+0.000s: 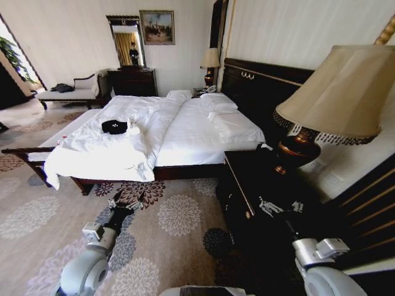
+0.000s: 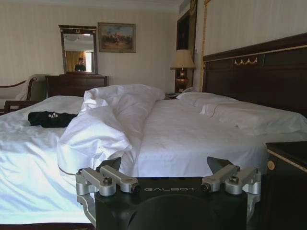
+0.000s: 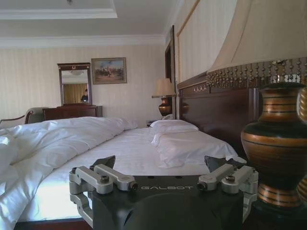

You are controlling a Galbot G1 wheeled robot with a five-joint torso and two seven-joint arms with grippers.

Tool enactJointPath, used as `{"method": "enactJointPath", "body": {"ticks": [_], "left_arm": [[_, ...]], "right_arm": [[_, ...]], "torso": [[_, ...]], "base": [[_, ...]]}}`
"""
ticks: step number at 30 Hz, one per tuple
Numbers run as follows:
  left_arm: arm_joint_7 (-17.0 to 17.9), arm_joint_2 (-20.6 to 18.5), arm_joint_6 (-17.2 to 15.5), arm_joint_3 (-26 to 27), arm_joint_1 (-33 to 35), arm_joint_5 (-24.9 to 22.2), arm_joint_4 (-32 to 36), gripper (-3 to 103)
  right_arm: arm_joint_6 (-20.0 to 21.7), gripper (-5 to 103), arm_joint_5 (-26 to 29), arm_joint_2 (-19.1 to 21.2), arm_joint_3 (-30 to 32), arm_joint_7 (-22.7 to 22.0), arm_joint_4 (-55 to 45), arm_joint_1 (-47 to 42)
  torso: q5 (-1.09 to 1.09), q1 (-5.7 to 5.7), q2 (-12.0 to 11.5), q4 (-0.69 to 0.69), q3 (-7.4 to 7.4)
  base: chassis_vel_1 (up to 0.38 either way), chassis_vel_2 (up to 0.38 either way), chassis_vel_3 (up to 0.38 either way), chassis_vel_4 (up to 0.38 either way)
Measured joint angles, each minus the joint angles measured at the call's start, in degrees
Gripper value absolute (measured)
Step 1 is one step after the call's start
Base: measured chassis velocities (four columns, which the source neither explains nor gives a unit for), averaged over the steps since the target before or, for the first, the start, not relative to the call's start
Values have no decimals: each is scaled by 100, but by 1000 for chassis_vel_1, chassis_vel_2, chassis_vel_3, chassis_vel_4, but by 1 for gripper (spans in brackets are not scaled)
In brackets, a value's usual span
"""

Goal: Fold the clothes on the bed.

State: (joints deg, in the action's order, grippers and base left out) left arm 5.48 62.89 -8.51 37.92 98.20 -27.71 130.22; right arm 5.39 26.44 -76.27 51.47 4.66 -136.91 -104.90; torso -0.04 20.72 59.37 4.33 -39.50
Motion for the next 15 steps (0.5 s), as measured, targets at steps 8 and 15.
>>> {"method": "enactJointPath", "body": {"ticks": [8, 15], "left_arm": [[21, 96, 37, -162, 21, 124, -59, 100], [21, 97, 66, -144, 95, 143, -76, 100]], "right_arm": [[-220, 100, -253, 42, -42, 35, 136, 6], [-229, 100, -274, 25, -45, 29, 165, 27]], "torso": [[1, 0, 0, 1, 0], [1, 0, 0, 0, 0]], "base": [[0, 0, 0, 0], [-5, 23, 6, -9]]}}
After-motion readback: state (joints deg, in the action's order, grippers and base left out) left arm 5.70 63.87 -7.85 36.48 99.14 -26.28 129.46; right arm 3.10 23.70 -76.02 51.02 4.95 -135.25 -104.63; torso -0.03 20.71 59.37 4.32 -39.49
